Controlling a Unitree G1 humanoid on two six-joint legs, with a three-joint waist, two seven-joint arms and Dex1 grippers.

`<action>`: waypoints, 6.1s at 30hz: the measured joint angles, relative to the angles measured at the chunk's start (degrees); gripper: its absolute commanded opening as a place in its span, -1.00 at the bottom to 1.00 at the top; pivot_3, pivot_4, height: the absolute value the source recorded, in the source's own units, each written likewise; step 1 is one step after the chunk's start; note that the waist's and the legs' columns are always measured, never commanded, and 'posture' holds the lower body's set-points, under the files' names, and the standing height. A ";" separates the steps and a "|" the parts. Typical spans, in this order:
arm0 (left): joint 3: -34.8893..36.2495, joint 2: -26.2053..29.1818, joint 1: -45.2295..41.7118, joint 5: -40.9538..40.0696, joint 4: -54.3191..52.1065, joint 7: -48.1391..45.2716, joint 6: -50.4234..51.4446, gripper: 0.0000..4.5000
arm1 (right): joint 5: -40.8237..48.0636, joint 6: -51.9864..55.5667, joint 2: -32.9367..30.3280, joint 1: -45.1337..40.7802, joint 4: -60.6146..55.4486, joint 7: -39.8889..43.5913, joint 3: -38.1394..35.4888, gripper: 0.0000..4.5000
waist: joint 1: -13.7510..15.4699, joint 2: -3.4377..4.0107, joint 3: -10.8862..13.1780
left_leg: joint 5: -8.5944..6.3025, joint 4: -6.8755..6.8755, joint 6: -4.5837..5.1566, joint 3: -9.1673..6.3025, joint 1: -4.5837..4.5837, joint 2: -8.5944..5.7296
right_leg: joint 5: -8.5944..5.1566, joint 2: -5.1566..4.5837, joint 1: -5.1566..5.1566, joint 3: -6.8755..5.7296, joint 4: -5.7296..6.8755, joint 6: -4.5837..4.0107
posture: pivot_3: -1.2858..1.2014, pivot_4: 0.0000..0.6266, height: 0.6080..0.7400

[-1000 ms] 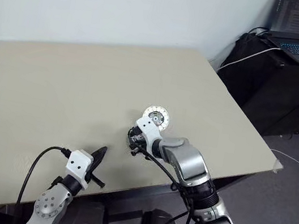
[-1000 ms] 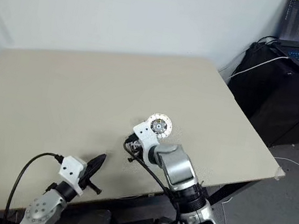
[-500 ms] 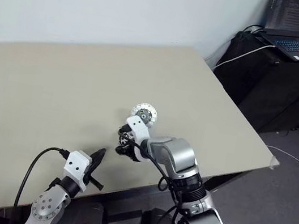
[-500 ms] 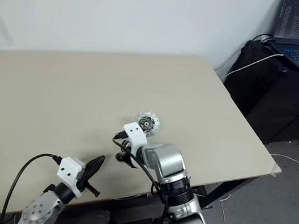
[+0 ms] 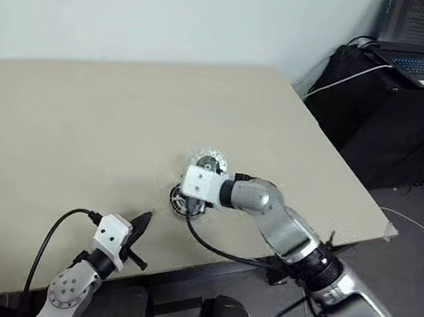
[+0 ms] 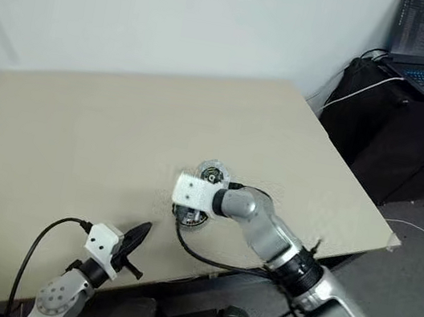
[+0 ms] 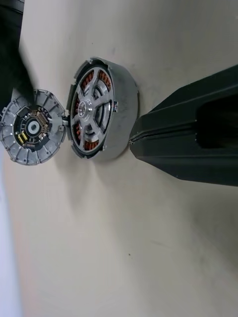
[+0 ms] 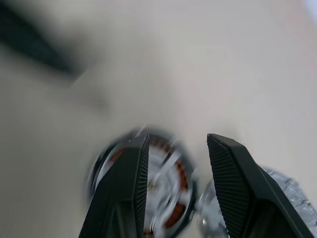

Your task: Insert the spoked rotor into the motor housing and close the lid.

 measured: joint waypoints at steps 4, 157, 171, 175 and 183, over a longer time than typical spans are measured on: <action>-0.05 -0.53 -0.07 0.01 0.33 -0.24 -0.76 -1.00 | -2.04 -7.04 -2.49 -0.82 1.98 5.09 0.62 -0.11 | 0.15 0.00 0.00 | 0.01 0.01 -0.06 -0.02 0.15 0.08 | -0.01 0.06 0.06 0.00 0.04 -0.03 | 0.03 -1.00 1.00; -2.23 1.12 2.19 -0.86 -12.98 -0.51 10.59 -1.00 | 7.17 11.16 12.17 31.38 -6.54 -15.02 -30.94 -0.98 | 1.36 0.01 0.00 | -0.17 0.06 -0.27 -0.01 0.14 0.00 | -0.03 -0.12 0.03 0.07 0.10 -0.04 | 0.03 -1.00 1.00; -2.22 1.18 2.46 -0.87 -16.04 0.61 13.28 -1.00 | 19.52 15.82 13.08 25.74 -9.60 -6.37 -28.00 -0.98 | 1.43 0.01 0.00 | -0.17 0.06 -0.27 -0.02 0.14 0.00 | -0.03 -0.11 0.04 0.06 0.10 -0.04 | 0.03 -1.00 1.00; -2.16 1.23 2.44 -0.89 -16.02 0.47 13.17 -1.00 | 20.48 15.90 14.99 24.20 -8.13 -6.50 -26.23 -0.98 | 1.42 0.01 0.00 | -0.17 0.06 -0.27 -0.01 0.13 0.00 | -0.03 -0.10 0.04 0.06 0.10 -0.04 | 0.03 -1.00 1.00; -1.47 3.20 3.69 -1.19 -15.98 -0.93 12.80 -1.00 | 21.47 16.11 17.45 22.60 -2.70 -5.50 -21.77 -0.98 | 1.38 0.01 -0.01 | -0.17 0.06 -0.28 0.00 0.14 0.00 | -0.03 -0.10 0.04 0.07 0.10 -0.04 | 0.03 -1.00 1.00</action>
